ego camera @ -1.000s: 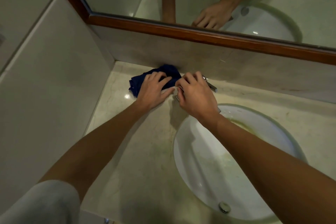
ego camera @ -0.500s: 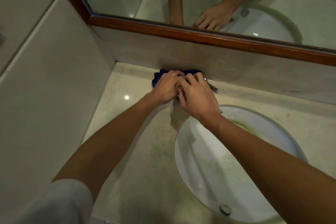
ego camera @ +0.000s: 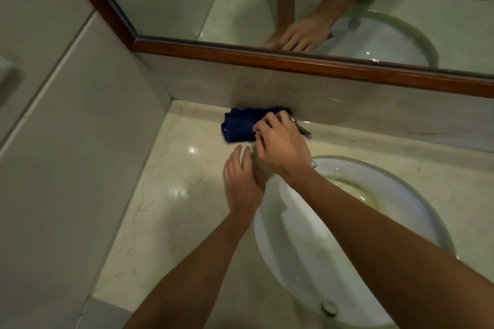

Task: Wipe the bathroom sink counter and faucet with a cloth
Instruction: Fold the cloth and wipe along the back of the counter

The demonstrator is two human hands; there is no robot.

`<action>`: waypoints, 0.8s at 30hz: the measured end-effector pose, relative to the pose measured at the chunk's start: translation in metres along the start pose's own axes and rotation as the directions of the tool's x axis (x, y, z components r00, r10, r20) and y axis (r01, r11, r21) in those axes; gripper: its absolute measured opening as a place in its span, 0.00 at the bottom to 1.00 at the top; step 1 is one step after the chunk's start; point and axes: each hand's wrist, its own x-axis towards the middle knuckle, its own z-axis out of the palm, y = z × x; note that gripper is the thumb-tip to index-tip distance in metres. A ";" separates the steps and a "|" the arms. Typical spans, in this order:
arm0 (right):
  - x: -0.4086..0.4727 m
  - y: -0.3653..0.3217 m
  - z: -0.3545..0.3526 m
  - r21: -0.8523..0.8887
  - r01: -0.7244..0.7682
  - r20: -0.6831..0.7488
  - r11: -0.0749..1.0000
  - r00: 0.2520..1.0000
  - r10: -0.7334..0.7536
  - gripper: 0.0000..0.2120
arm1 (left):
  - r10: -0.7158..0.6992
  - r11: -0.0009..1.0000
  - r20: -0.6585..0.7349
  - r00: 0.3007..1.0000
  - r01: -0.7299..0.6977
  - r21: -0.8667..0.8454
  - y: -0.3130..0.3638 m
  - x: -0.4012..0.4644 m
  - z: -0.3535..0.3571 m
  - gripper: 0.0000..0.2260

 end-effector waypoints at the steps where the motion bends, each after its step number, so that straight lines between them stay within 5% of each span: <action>1: 0.000 0.000 0.000 0.012 -0.004 0.003 1.000 1.000 0.004 0.14 | -0.006 1.000 0.001 1.000 0.006 0.006 0.001 0.000 0.003 0.24; 4: -0.001 0.000 -0.006 0.270 -0.036 -0.086 0.962 0.994 0.061 0.15 | -0.016 0.998 0.027 1.000 0.014 0.056 0.003 0.002 0.007 0.23; 7: -0.004 0.014 -0.030 0.650 -0.054 -0.299 0.758 0.898 0.321 0.11 | -0.044 0.988 0.053 0.998 0.035 0.153 0.005 0.003 0.006 0.23; 11: -0.012 0.093 -0.031 0.710 -0.248 -0.286 0.659 0.754 0.592 0.14 | -0.074 0.985 0.041 0.996 0.067 0.160 0.008 0.004 0.007 0.24; 13: -0.020 0.126 -0.009 0.577 -0.342 -0.117 0.741 0.864 0.490 0.17 | -0.084 0.984 0.046 0.995 0.075 0.161 0.008 0.005 0.006 0.24; 15: -0.023 0.138 0.016 0.410 -0.237 0.044 0.881 0.970 0.240 0.22 | -0.091 0.982 0.053 0.994 0.081 0.168 0.009 0.005 0.006 0.23; 17: -0.016 0.135 0.036 0.344 -0.093 0.112 0.934 0.992 0.057 0.25 | -0.098 0.981 0.059 0.993 0.087 0.173 0.009 0.005 0.006 0.23; 24: 0.000 0.127 0.076 0.313 -0.010 -0.130 0.950 0.990 0.053 0.12 | -0.106 0.982 0.044 0.993 0.098 0.161 0.010 0.005 0.006 0.24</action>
